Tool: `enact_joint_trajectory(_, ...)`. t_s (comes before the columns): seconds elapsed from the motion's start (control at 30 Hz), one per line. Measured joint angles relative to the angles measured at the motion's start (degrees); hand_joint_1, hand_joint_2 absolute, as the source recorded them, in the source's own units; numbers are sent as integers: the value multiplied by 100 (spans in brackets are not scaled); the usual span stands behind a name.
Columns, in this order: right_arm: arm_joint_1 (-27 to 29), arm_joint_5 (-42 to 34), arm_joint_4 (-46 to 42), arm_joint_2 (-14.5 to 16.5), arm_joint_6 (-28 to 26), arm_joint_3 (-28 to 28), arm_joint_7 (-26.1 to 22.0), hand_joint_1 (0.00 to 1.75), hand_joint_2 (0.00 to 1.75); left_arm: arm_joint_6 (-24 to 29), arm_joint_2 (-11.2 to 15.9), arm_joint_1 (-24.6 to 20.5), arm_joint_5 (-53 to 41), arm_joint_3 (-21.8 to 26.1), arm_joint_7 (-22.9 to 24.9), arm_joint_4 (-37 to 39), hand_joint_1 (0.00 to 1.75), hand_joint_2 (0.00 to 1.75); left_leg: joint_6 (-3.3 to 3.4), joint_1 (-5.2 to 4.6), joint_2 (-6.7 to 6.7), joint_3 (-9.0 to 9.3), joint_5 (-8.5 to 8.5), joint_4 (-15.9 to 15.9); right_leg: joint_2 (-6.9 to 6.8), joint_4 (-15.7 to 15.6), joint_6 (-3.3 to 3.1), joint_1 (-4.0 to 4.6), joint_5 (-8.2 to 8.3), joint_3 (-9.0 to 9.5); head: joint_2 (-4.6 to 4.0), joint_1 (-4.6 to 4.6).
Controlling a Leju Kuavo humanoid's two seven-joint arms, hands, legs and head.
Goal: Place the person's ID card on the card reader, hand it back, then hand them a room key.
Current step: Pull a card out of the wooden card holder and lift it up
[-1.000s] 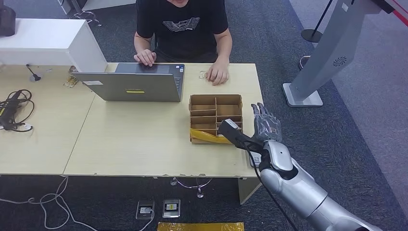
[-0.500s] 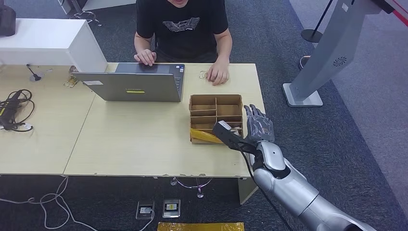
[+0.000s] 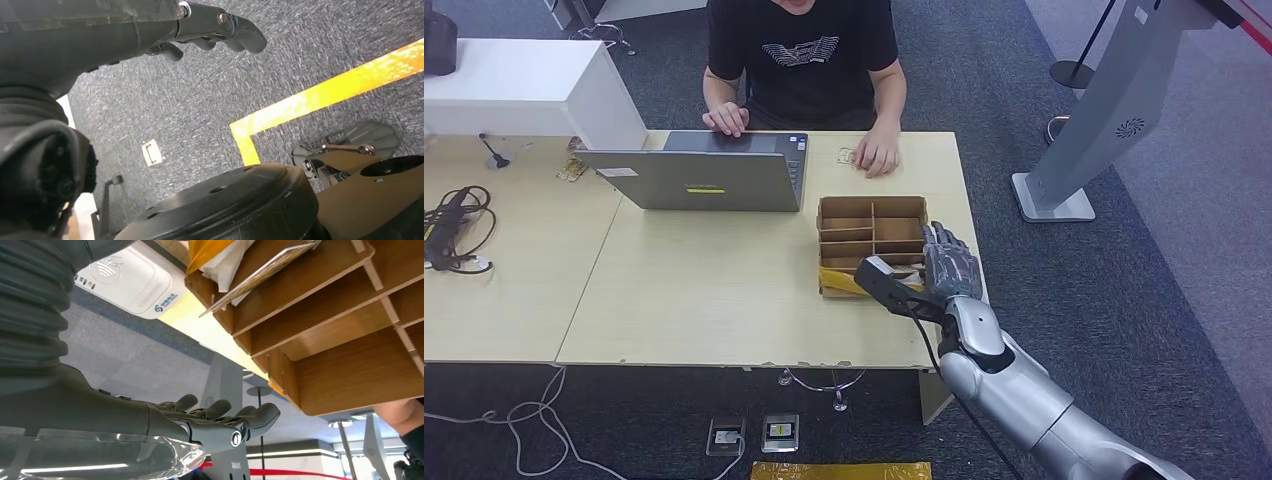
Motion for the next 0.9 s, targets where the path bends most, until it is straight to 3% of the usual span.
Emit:
enact_joint_trajectory(0.63, -12, 222, 231, 171, -61, 115, 19, 0, 175, -74, 1, -11, -53, 1, 79, 2, 0, 0, 0, 0, 0, 0, 0, 0, 2, 0, 0, 0, 0, 0, 0, -1)
enact_joint_trajectory(0.77, -27, 299, 304, 186, -109, 131, 45, 175, 175, -77, 5, -10, -58, -1, 79, 2, 0, 0, 0, 0, 0, 0, 0, 0, 2, 0, 0, 0, 0, 0, 0, 1)
enact_joint_trajectory(0.9, -28, 303, 367, 190, -165, 148, 22, 175, 175, -77, 10, -9, -58, 1, 79, 2, 0, 0, 0, 0, 0, -1, 0, 0, 2, -1, 0, -1, 0, 0, 0, 1)
